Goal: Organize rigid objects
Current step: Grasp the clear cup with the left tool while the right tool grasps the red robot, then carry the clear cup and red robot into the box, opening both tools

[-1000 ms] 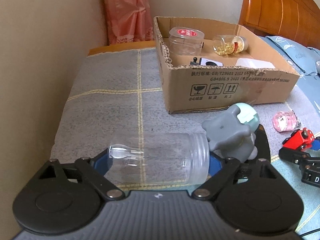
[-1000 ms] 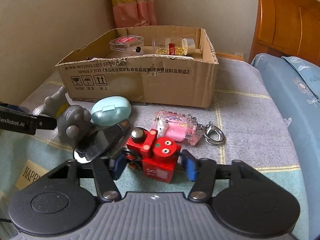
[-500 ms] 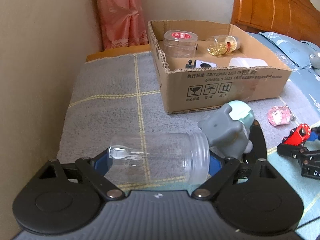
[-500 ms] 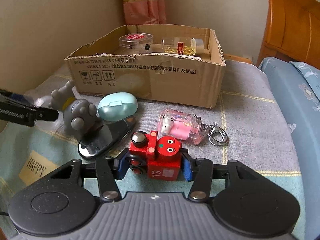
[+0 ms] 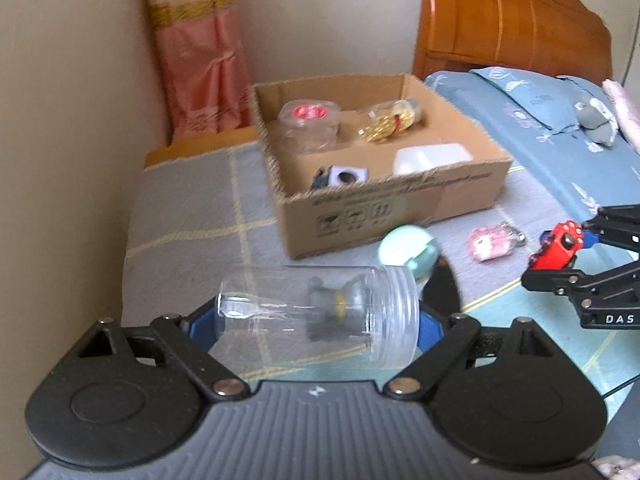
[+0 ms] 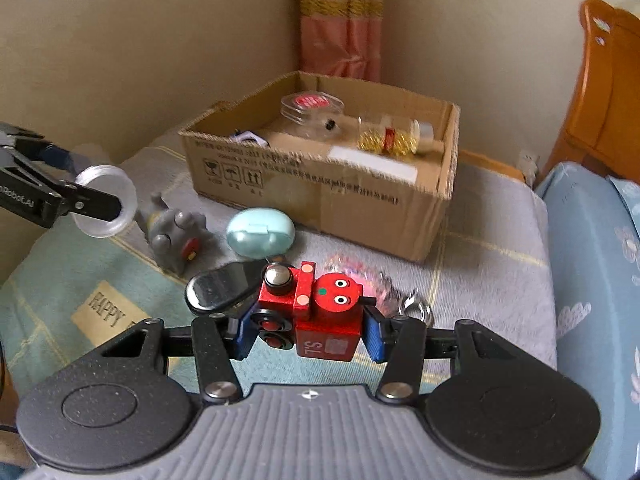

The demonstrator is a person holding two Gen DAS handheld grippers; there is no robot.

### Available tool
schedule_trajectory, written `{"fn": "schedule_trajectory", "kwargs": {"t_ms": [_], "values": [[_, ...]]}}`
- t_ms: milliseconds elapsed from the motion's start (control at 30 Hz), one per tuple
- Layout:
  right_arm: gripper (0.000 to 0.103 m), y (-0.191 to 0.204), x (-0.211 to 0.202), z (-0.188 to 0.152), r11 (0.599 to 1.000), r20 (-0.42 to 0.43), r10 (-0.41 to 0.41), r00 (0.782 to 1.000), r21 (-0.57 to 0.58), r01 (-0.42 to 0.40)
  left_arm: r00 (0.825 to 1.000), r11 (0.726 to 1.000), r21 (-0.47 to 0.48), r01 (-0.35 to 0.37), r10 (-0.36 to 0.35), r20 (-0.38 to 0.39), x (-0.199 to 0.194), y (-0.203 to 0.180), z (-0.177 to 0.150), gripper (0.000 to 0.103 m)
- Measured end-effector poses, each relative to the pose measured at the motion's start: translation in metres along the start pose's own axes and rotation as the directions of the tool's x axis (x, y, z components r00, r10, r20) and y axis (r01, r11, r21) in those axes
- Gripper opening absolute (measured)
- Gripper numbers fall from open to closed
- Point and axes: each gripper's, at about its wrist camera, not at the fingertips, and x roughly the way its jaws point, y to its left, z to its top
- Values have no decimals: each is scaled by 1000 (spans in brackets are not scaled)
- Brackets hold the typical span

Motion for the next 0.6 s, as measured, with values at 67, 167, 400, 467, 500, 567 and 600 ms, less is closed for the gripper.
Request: {"fn": "schedule_trajectory", "kwargs": {"t_ms": [67, 167, 400, 467, 500, 567, 600], "values": [[57, -1, -5, 6, 1000, 9, 9, 1000, -14, -9, 1000, 1000, 13, 17, -17, 5, -2, -4, 9, 91], [57, -3, -11, 15, 999, 26, 12, 1000, -34, -11, 999, 999, 30, 38, -38, 12, -3, -10, 26, 91], [57, -12, -17, 37, 998, 58, 18, 998, -57, -15, 996, 996, 56, 62, -66, 60, 8, -20, 74, 91], [57, -15, -16, 45, 998, 69, 14, 998, -61, -10, 996, 997, 50, 60, -64, 67, 19, -21, 88, 91], [57, -17, -15, 49, 998, 72, 14, 997, -60, -10, 996, 997, 47, 63, -66, 67, 25, -21, 95, 91], [57, -21, -13, 57, 998, 81, 8, 997, -56, -4, 995, 997, 35, 68, -70, 65, 38, -20, 109, 91], [57, -23, -11, 60, 998, 84, 6, 996, -55, -1, 996, 997, 30, 67, -69, 65, 43, -19, 114, 91]]}}
